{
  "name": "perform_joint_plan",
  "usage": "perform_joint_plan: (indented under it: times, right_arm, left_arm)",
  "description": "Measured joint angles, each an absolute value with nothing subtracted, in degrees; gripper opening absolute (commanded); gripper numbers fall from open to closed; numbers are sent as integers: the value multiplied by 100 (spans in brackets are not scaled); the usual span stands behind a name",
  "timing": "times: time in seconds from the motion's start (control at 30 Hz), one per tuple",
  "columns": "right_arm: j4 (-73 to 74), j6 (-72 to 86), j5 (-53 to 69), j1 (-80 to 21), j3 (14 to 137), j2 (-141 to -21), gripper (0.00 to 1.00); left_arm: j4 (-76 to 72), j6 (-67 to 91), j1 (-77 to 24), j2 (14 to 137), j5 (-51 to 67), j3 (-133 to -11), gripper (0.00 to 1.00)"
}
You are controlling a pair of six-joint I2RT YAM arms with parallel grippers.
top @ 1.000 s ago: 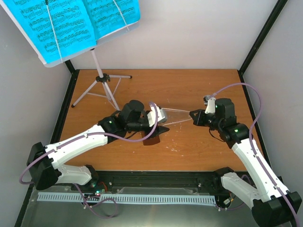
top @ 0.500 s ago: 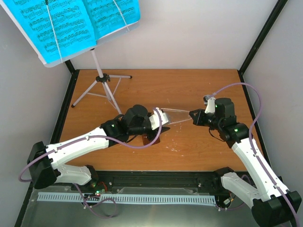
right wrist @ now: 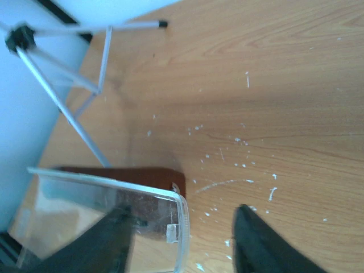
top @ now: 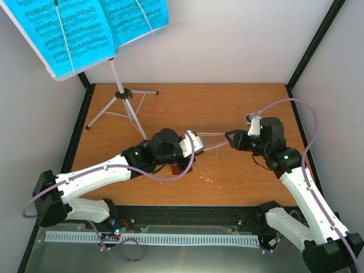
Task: Pack up the instrument practice props
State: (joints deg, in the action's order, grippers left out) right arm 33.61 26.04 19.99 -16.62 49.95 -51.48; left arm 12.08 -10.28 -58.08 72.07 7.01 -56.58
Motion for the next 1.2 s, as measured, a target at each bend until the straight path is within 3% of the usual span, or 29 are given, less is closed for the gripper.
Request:
perform_joint_plan:
  times: [0.1, 0.3, 0.57, 0.8, 0.93, 1.2]
  right_arm:
    - [3476, 2580, 1789, -1660, 5194, -4989, 81]
    - [3605, 2556, 1260, -1656, 5815, -4394, 100]
    - [2386, 2853, 1837, -1651, 5334, -3129, 100]
    - [884, 3693, 2790, -1651, 4606, -3133, 100]
    - [274, 4154, 3096, -1651, 4427, -3341, 100]
    - [-766, 4814, 3343, -1824, 4158, -3610, 88]
  left_arm:
    - [939, -718, -5808, 7129, 733, -5544, 0]
    - [137, 486, -5642, 7050, 1315, -5500, 0]
    - [-1518, 3044, -4816, 7054, 3120, -5450, 0]
    - [-3199, 5015, -4580, 7083, 4237, -5050, 0]
    - [-3573, 5454, -4574, 7085, 4449, -5028, 0]
    - [-3791, 5756, -4569, 7085, 4525, -5028, 0]
